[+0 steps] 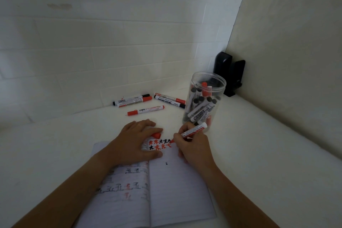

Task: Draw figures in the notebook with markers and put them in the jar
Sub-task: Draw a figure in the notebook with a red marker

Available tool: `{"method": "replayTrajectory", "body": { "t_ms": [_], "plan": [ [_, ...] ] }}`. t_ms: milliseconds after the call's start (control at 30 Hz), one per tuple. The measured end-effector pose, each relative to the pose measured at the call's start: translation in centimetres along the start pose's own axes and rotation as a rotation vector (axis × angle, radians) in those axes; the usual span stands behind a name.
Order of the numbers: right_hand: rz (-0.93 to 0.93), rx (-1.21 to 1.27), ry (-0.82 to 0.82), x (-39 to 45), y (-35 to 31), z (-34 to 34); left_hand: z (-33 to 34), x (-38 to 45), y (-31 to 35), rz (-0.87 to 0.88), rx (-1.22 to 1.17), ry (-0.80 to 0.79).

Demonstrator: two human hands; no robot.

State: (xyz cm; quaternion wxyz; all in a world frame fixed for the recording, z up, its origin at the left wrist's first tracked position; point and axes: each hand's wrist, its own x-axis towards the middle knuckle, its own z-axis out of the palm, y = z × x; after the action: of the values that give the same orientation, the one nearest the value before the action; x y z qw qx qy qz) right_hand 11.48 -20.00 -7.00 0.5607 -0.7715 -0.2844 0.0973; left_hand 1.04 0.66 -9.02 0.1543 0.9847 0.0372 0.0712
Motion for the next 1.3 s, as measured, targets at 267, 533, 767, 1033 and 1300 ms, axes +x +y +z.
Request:
{"method": "replayTrajectory", "body": {
  "t_ms": [267, 533, 767, 1033, 1300],
  "plan": [
    [0.002, -0.004, -0.065, 0.0, 0.0, 0.1, 1.0, 0.4, -1.0, -0.015, -0.143, 0.135],
    [-0.088, 0.069, -0.073, 0.0, -0.1, 0.0, 0.4, 0.7, -0.7, 0.031, -0.241, 0.271],
    [-0.187, 0.196, -0.143, 0.2, -0.4, 0.0, -0.3, 0.3, -0.3, 0.083, -0.3, 0.417],
    [-0.247, 0.17, -0.217, -0.2, -0.6, 0.5, -1.2, -0.3, 1.0, 0.155, -0.395, 0.398],
    [-0.136, 0.371, -0.285, 0.0, -0.6, -0.1, -1.1, -0.4, 1.0, 0.173, -0.401, 0.412]
  ]
}}
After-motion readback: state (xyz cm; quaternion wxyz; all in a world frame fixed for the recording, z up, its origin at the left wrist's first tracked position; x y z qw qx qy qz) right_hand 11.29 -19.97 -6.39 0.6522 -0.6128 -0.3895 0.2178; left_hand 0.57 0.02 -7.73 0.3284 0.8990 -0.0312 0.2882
